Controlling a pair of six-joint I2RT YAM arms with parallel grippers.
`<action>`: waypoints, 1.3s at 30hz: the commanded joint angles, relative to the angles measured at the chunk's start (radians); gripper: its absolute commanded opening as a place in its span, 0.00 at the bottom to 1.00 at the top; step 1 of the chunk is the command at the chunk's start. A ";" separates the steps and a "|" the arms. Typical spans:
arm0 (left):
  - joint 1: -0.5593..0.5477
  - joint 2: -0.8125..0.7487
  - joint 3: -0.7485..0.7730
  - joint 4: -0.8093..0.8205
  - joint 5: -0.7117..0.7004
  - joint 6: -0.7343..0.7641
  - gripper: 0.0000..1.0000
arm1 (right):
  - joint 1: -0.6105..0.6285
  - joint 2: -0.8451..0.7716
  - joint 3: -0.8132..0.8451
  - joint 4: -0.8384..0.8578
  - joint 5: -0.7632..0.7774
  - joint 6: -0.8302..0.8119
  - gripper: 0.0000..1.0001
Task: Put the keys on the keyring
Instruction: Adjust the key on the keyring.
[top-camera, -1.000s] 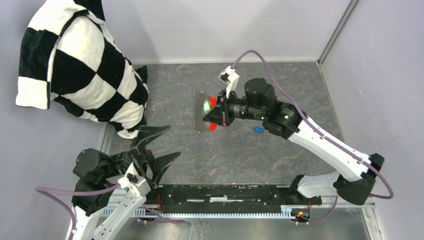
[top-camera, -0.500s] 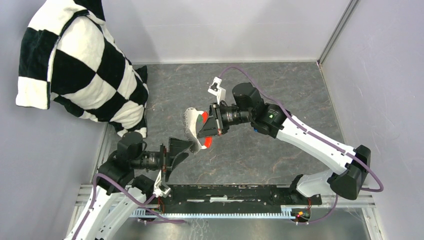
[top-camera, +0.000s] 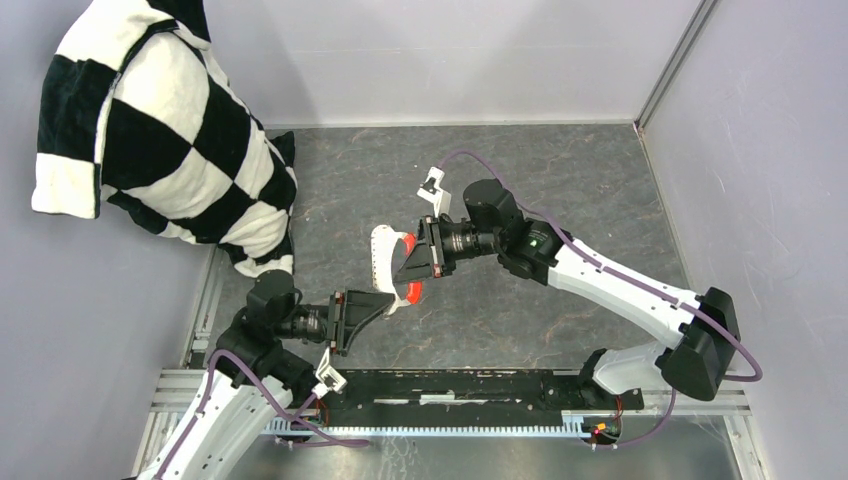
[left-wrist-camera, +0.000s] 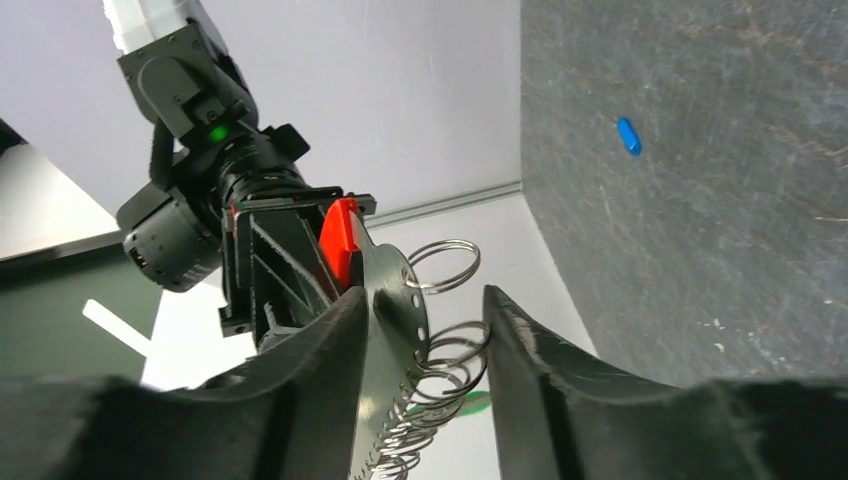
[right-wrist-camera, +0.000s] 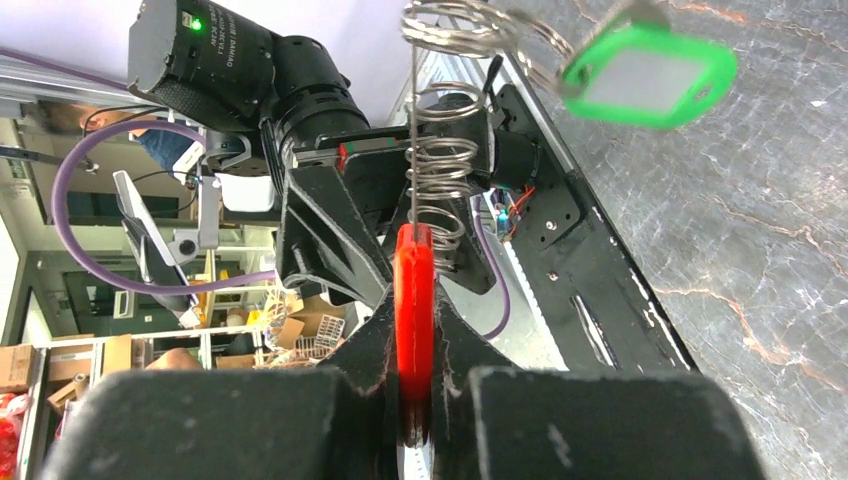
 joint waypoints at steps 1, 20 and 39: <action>0.003 0.000 -0.003 0.079 0.049 0.299 0.47 | -0.003 -0.048 -0.024 0.106 -0.007 0.040 0.01; 0.003 -0.018 0.138 0.158 0.066 -0.402 0.02 | -0.008 -0.077 -0.003 -0.024 -0.098 -0.335 0.71; 0.003 0.250 0.374 0.358 -0.082 -1.790 0.02 | 0.150 -0.311 0.136 -0.200 0.324 -1.145 0.98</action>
